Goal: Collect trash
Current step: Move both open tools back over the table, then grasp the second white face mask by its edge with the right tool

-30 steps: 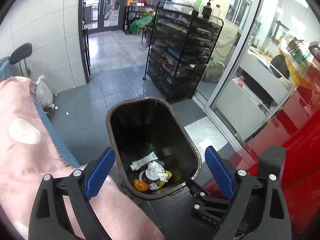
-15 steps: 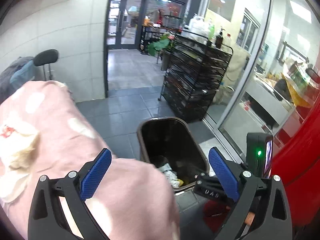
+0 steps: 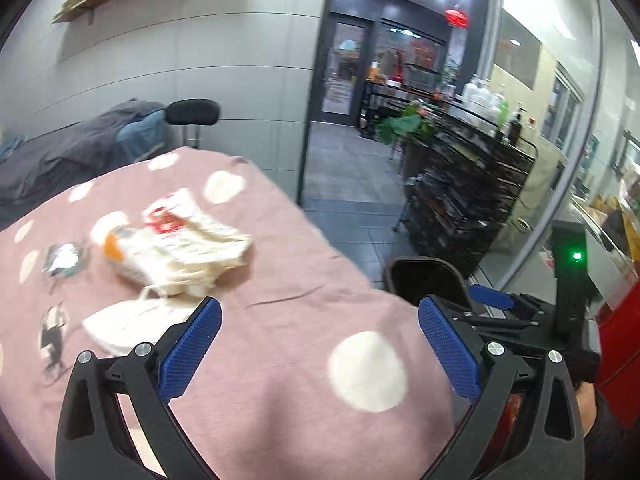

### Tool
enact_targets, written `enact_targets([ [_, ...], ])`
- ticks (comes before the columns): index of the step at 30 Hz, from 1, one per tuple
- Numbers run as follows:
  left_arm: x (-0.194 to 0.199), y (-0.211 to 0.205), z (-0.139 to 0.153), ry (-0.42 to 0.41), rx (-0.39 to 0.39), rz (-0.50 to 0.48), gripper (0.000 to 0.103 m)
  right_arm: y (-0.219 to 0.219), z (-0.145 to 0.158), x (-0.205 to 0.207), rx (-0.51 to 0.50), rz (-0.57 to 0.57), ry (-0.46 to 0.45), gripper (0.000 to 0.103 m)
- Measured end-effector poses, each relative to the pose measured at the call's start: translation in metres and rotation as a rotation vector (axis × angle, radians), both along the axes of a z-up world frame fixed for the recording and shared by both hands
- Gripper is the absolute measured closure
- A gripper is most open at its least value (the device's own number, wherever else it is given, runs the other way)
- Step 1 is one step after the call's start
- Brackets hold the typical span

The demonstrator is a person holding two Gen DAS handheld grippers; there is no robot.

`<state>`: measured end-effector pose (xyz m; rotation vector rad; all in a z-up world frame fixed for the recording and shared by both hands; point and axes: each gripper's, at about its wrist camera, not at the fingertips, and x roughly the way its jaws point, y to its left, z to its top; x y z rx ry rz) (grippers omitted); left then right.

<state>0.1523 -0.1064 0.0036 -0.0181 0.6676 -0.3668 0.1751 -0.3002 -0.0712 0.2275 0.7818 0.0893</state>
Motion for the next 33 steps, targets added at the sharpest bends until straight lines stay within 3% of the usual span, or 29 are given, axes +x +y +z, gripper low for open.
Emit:
enact_targets([
  [9,-0.009,0.116,-0.008,0.014,-0.021,0.257,0.006,0.09,0.025,0.014,-0.043,0.277,-0.014,0.017],
  [14,-0.012,0.175,-0.017,0.069,-0.089,0.382,0.006,0.145,0.026,0.014,-0.071,0.435,0.0,0.017],
  [19,-0.018,0.196,-0.022,0.079,-0.043,0.439,0.006,0.191,0.022,0.018,-0.121,0.561,0.033,0.017],
  [28,-0.012,0.235,-0.032,0.123,-0.084,0.5,0.006,0.278,0.01,0.026,-0.353,0.751,0.032,0.018],
  [33,-0.003,0.242,-0.037,0.146,-0.095,0.513,0.006,0.312,-0.002,0.042,-0.467,0.798,0.02,0.036],
])
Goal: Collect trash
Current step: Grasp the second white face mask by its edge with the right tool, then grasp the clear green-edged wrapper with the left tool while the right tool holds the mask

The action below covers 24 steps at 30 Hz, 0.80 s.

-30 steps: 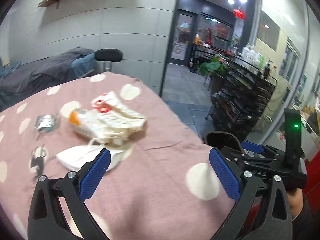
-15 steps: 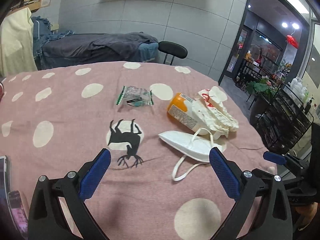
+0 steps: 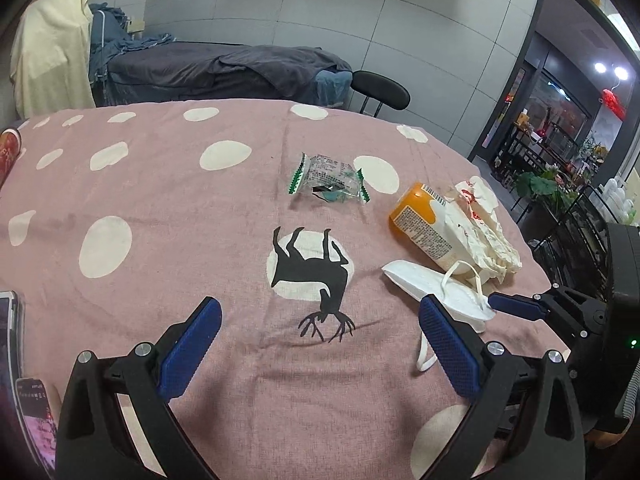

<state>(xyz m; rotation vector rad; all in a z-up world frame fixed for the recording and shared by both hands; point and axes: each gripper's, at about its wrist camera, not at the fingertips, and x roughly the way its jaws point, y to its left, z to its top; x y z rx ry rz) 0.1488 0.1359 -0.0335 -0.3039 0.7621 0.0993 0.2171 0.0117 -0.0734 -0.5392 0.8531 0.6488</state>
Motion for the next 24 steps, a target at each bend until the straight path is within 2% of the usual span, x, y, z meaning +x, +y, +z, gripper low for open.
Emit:
enact_targets([
  [3,0.004,0.0,0.0,-0.001,-0.005,-0.006,0.006,0.007,-0.001,0.009,-0.016,0.011,-0.014,0.044],
  [6,0.01,-0.001,0.001,-0.005,0.002,-0.008,0.006,0.014,-0.003,0.015,-0.038,0.026,-0.029,0.063],
  [8,0.015,-0.001,0.002,-0.005,0.006,-0.01,0.006,0.017,-0.005,0.02,-0.047,0.027,-0.03,0.083],
  [10,0.018,-0.001,0.003,-0.005,0.006,-0.012,0.006,0.018,-0.006,0.024,-0.048,0.024,-0.027,0.09],
  [14,0.025,0.005,0.003,-0.006,-0.013,-0.004,0.006,0.014,0.002,0.021,-0.031,0.019,-0.054,0.097],
  [19,0.036,0.016,0.004,-0.012,-0.056,0.019,0.006,0.001,0.021,0.01,0.028,0.009,-0.066,0.099],
  [24,0.056,0.023,0.005,-0.015,-0.064,0.01,0.006,-0.016,0.043,-0.007,0.085,0.001,-0.076,0.099],
])
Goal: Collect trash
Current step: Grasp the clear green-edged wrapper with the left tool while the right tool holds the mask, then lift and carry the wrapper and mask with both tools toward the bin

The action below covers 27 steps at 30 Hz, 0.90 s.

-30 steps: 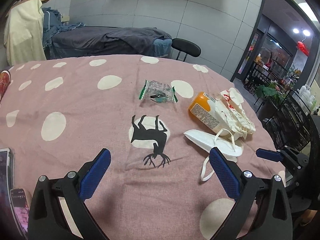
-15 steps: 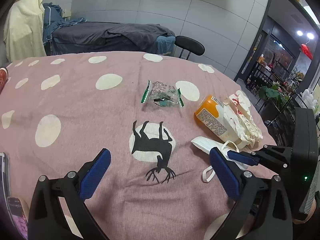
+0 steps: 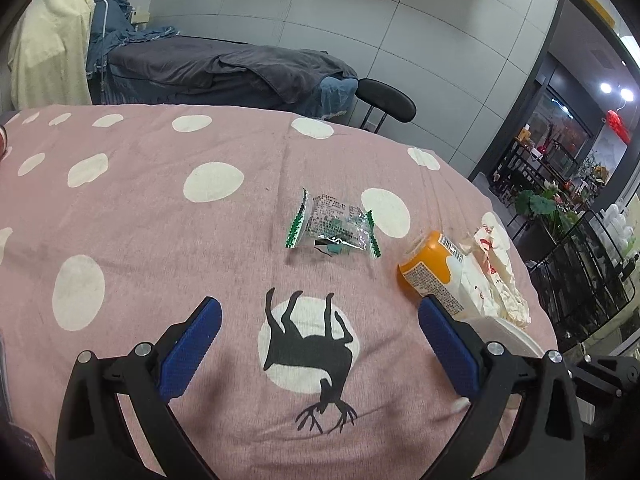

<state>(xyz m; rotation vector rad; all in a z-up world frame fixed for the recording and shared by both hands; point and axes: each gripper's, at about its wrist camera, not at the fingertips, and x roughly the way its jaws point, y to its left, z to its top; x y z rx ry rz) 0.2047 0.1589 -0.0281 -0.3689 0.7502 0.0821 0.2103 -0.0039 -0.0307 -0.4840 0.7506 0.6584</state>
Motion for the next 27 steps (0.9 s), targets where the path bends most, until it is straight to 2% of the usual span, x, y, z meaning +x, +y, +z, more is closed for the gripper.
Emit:
enact_targets([
  [4,0.023,0.006,-0.005,0.016,-0.053,-0.003,0.006,-0.01,0.011,-0.015,0.035,-0.006,-0.012,0.099],
  [8,0.052,0.005,-0.012,0.037,-0.059,-0.007,0.006,-0.022,0.02,-0.024,0.09,-0.034,-0.007,0.099],
  [14,0.09,0.014,-0.03,0.102,-0.086,0.053,0.008,-0.034,0.023,-0.034,0.131,-0.049,0.008,0.099],
  [16,0.093,0.017,-0.034,0.102,-0.141,0.087,0.014,-0.037,0.022,-0.036,0.145,-0.06,0.016,0.099],
  [18,0.092,0.016,-0.035,0.091,-0.182,0.119,0.026,-0.04,0.02,-0.036,0.158,-0.068,0.026,0.099],
  [19,0.091,0.012,-0.034,0.09,-0.174,0.123,0.029,-0.041,0.02,-0.035,0.164,-0.073,0.028,0.099],
  [21,0.09,0.002,-0.032,0.09,-0.139,0.114,0.045,-0.044,0.019,-0.034,0.173,-0.083,0.032,0.099],
  [22,0.089,-0.001,-0.031,0.085,-0.133,0.105,0.049,-0.046,0.019,-0.034,0.177,-0.088,0.031,0.099],
  [24,0.084,-0.006,-0.029,0.069,-0.135,0.096,0.066,-0.05,0.021,-0.032,0.187,-0.102,0.029,0.099],
  [27,0.081,-0.007,-0.025,0.053,-0.151,0.095,0.075,-0.057,0.022,-0.031,0.203,-0.121,0.031,0.099],
])
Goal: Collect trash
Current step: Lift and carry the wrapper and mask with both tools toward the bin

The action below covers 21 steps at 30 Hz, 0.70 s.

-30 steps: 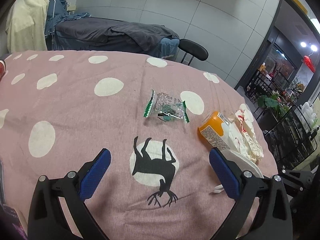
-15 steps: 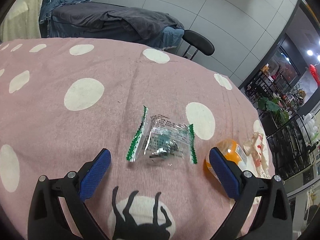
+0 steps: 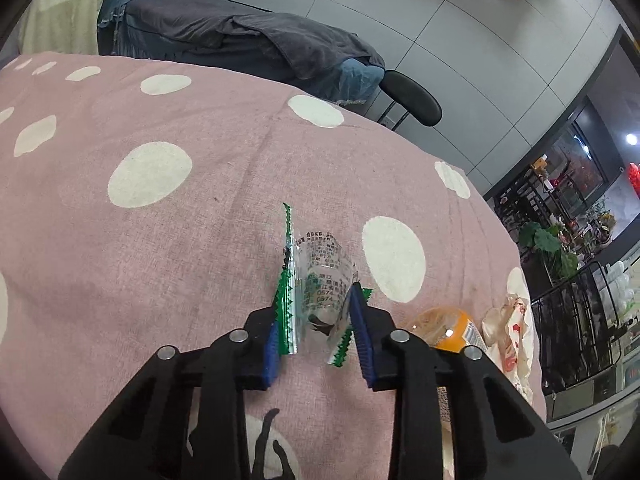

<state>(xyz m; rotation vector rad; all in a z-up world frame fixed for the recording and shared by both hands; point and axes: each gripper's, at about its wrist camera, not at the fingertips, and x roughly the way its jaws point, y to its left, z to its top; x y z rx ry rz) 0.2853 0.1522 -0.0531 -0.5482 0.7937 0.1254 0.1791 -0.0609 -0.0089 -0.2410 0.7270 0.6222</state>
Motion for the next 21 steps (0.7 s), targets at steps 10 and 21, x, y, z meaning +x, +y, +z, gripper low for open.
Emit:
enact_targets([
  [10,-0.053,-0.012,0.035,-0.128,0.025,0.002,0.081,-0.02,-0.002,-0.004,0.054,-0.037,0.003,0.099],
  [21,-0.114,-0.058,0.067,-0.247,0.031,-0.099,0.081,-0.061,-0.001,-0.012,0.093,-0.117,-0.013,0.099],
])
